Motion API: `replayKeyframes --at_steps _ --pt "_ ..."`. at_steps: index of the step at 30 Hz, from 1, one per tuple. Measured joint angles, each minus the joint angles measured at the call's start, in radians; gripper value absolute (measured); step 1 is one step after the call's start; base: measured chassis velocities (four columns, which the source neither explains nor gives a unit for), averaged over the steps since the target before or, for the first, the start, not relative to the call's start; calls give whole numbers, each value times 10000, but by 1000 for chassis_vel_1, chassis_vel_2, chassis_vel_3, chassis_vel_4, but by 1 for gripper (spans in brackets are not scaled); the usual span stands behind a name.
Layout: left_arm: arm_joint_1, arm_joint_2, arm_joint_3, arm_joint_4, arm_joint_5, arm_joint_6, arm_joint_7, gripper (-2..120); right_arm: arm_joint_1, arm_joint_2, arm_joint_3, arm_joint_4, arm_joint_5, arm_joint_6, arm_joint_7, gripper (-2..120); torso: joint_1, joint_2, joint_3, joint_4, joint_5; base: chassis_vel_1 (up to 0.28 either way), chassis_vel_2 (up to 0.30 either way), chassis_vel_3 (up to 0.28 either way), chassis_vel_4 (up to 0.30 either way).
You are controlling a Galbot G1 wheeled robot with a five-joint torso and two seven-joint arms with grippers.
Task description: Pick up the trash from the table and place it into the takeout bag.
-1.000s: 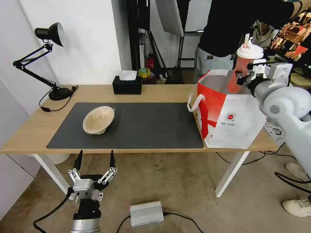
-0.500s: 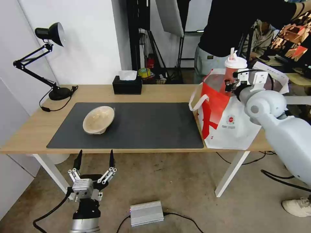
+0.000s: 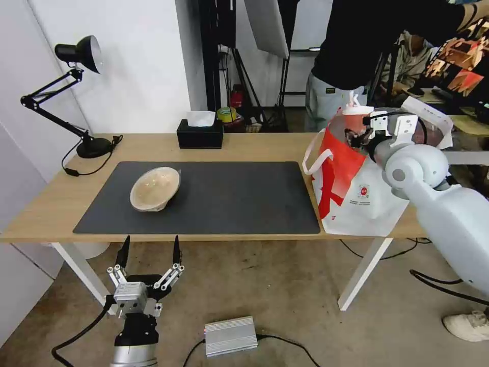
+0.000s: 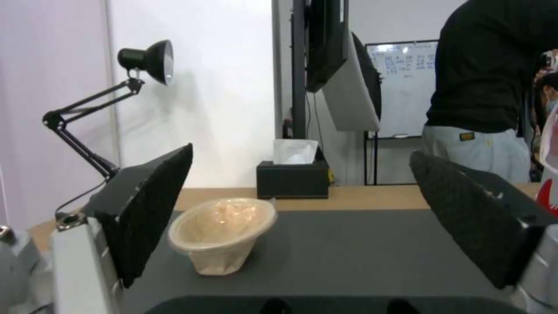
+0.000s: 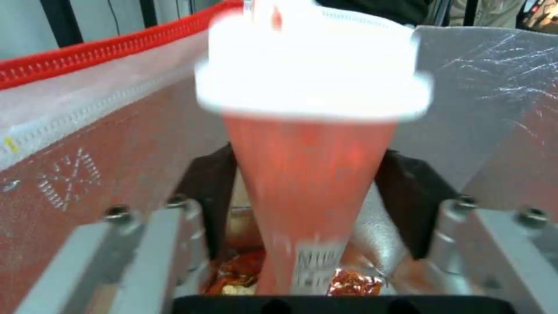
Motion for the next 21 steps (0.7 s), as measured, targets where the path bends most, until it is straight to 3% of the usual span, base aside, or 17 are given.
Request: replayKeyframes --at_steps 10,21 --pt "12 29 -42 -115 3 -5 1 100 66 -23 40 127 20 24 -3 97 0 0 0 0 0 0 0 0 0" --pt "95 4 -28 -168 52 -3 10 100 99 -155 11 366 -57 16 -16 100 0 1 0 0 -1 0 0 0 0"
